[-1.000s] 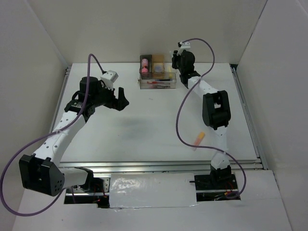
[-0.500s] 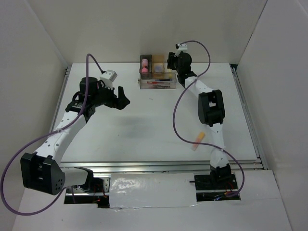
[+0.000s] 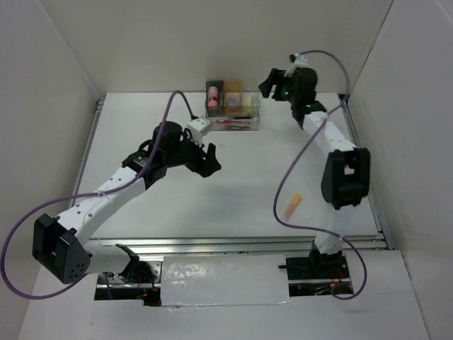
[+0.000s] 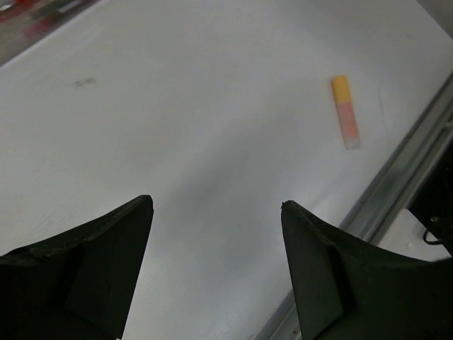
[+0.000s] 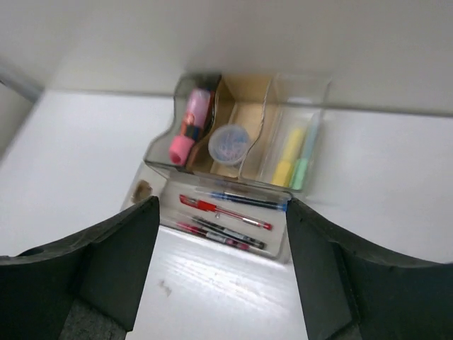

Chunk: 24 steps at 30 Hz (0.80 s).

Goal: Sort the stationery into containers
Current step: Place the pen in the storage box, then pick up the pen from the center of the board.

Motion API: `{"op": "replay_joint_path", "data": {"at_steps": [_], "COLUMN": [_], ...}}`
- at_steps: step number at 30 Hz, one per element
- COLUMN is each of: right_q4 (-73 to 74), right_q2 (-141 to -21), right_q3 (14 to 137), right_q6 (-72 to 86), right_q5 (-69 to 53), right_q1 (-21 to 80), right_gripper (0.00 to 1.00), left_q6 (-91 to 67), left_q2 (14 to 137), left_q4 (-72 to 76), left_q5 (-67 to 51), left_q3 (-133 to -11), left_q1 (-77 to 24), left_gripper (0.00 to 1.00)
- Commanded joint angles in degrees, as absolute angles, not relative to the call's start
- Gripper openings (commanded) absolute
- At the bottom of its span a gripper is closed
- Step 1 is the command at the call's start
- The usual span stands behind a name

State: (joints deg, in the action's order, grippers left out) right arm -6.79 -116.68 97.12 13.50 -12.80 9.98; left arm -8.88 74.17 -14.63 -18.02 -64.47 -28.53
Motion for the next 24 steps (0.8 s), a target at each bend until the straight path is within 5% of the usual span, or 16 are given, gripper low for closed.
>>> {"op": "replay_joint_path", "data": {"at_steps": [1,10,18,24], "right_q4": [-5.5,25.7,33.1,34.3], "right_q2": [-97.8,-68.3,-52.8,-53.1], "right_q3": [91.9,77.0,68.3,69.0], "right_q6": [19.2,6.6,5.4,5.4], "right_q5": [-15.8,-20.7,-29.4,-30.6], "right_q1": [2.5,-11.4,-17.1,-17.2], "right_gripper": [0.78,0.73,0.71,0.7], "left_q6": [-13.4,-19.9,-30.7,-33.3], "left_q2": [74.7,89.8,110.9,119.8], "left_q4": [-12.9,-10.1,-14.4,-16.1], "left_q5": [-14.1,-0.3,-5.6,3.0], "left_q3": [-63.8,-71.0,-89.0,-96.8], "left_q1": [-36.0,-60.8,-63.7,-67.8], "left_gripper": [0.84,0.85,0.77,0.75]}}
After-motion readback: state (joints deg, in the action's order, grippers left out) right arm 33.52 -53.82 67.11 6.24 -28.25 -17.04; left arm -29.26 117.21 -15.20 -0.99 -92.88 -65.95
